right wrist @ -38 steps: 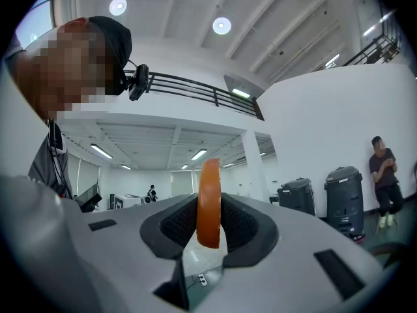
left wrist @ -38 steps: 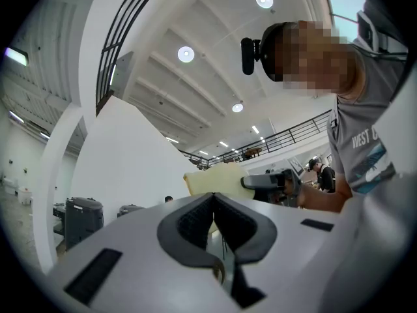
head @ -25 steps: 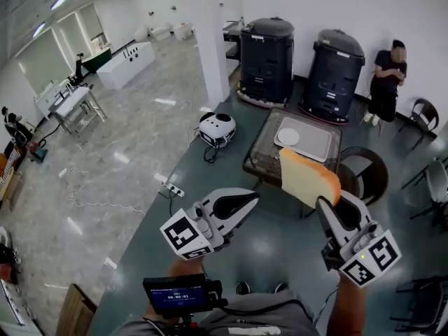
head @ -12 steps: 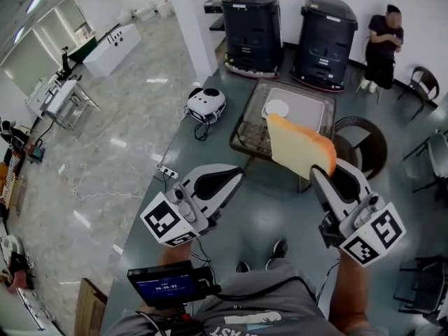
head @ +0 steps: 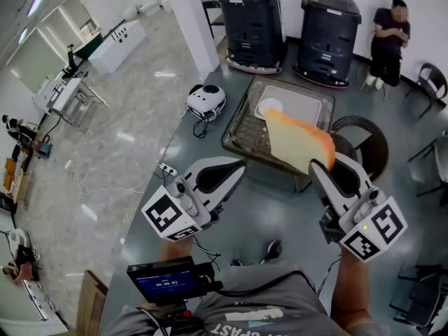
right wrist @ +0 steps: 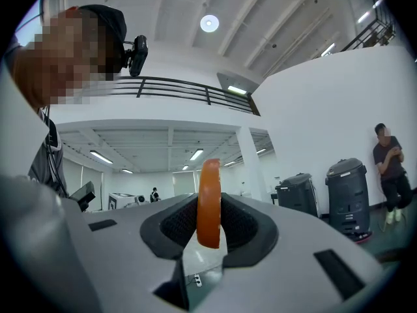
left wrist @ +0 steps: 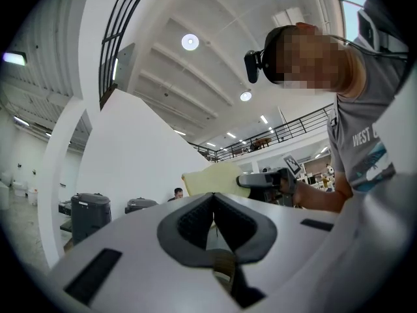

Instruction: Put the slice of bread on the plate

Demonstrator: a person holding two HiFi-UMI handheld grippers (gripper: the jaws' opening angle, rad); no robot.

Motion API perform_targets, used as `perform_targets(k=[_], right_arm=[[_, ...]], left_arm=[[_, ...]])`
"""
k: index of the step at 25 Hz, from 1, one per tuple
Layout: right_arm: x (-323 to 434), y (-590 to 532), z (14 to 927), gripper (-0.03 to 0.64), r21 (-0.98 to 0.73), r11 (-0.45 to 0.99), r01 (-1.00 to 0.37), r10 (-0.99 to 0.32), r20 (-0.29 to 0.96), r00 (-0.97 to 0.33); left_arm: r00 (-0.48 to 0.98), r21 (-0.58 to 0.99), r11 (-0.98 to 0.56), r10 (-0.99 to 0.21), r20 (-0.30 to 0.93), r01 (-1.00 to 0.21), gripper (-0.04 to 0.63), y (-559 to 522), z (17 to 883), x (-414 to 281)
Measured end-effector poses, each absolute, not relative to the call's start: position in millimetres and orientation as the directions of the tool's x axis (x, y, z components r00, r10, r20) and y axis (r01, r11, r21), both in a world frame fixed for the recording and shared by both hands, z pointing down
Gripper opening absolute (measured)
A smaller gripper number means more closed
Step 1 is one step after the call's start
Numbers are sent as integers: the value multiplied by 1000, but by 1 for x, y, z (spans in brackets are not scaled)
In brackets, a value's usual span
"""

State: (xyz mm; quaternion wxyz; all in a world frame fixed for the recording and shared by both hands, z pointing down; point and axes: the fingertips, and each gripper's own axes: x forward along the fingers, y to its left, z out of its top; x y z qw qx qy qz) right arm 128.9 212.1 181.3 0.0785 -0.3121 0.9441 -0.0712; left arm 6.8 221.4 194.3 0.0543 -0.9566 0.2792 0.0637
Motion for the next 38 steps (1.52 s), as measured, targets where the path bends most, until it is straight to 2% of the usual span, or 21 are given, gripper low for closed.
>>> perform_targets(k=[8,14,26,38], right_arm=[[173,196,187,89,-209,811,-547,-579,-143,-803],[181,181,199,89,-230,810,-540,-577,-147,-803],[158,125,213,89,-256,780,-571,-608,-94,-788],[107,54,211,89,-217,739,-638,-664,-73,-744]], left_arm=[[836,-103,-831,-537,-111,-547,9,210,194,54],[830,-91,-826,-546,-113,-556,9,187,203,61],[858,-76,-858,-498,-127,-509,9,128,206,46],[879,-70,-880,-457,-139,-469,9,51,212,-17]])
